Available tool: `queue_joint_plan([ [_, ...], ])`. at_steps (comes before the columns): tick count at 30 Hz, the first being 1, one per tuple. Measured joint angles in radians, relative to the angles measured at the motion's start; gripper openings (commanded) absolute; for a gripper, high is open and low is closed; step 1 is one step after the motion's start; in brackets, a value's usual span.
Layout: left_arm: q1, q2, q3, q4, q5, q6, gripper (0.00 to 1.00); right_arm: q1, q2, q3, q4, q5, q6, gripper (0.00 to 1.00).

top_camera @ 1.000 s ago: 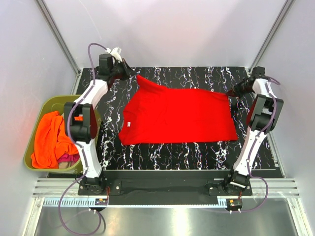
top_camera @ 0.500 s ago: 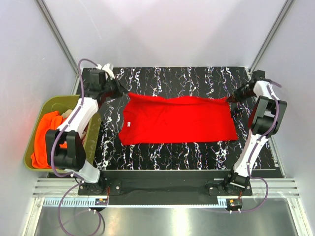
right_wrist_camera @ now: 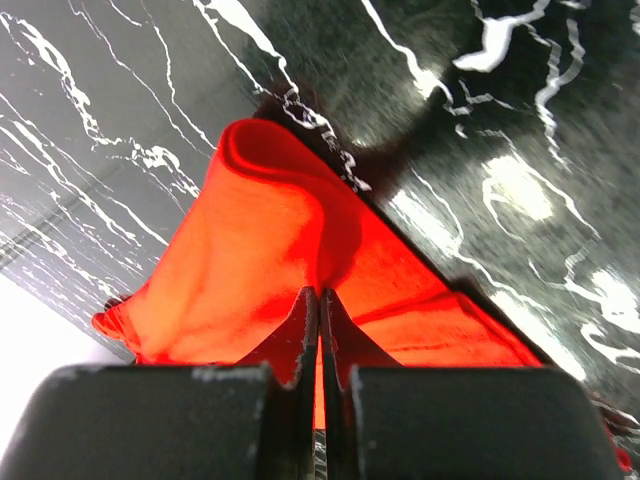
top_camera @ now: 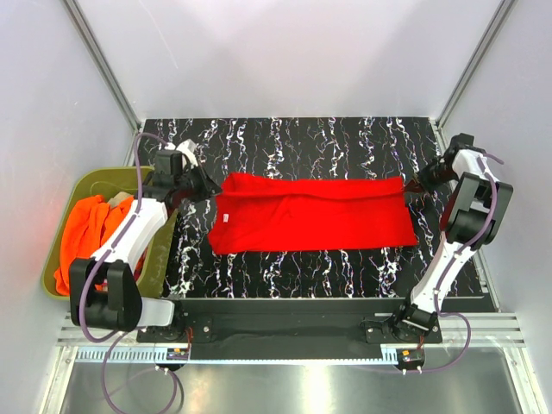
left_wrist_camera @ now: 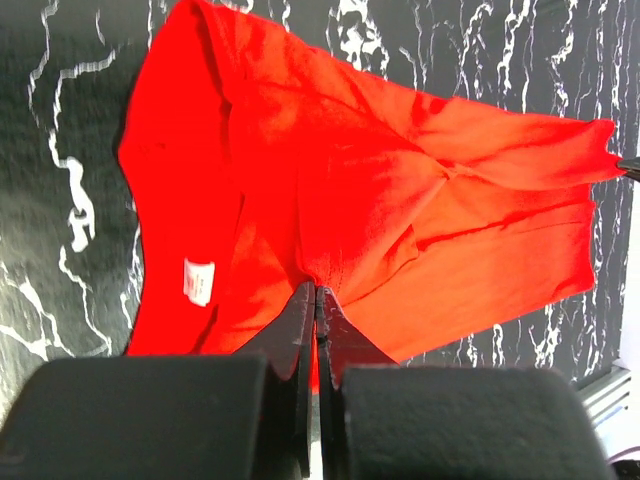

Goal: Fold and stack the t-shirts
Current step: Fold the tshirt

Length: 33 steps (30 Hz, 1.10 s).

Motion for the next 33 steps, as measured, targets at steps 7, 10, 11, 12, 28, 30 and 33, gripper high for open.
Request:
queue_joint_plan([
  [7,-0.002,-0.028,-0.041,-0.033,-0.017,-0.023,0.00,-0.005,-0.039,-0.044,0.000,0.016,-0.013,0.00],
  [10,-0.002,-0.037,-0.055,-0.042,-0.029,-0.030,0.00,-0.006,-0.039,-0.068,-0.002,0.017,-0.015,0.00],
  [11,-0.002,-0.041,-0.062,-0.044,-0.032,-0.033,0.00,-0.006,-0.039,-0.075,-0.001,0.018,-0.015,0.00],
  [12,-0.002,-0.044,-0.068,-0.048,-0.034,-0.034,0.00,-0.006,-0.039,-0.080,-0.001,0.021,-0.016,0.00],
  [28,-0.002,-0.077,-0.135,-0.077,-0.021,-0.042,0.00,-0.007,-0.045,-0.122,-0.002,0.074,-0.018,0.00],
  [30,-0.005,-0.089,-0.145,-0.075,-0.016,-0.045,0.00,-0.008,-0.045,-0.122,-0.002,0.076,-0.018,0.00],
  [33,-0.011,-0.111,-0.164,-0.075,-0.006,-0.055,0.00,-0.008,-0.045,-0.122,-0.002,0.077,-0.018,0.01],
])
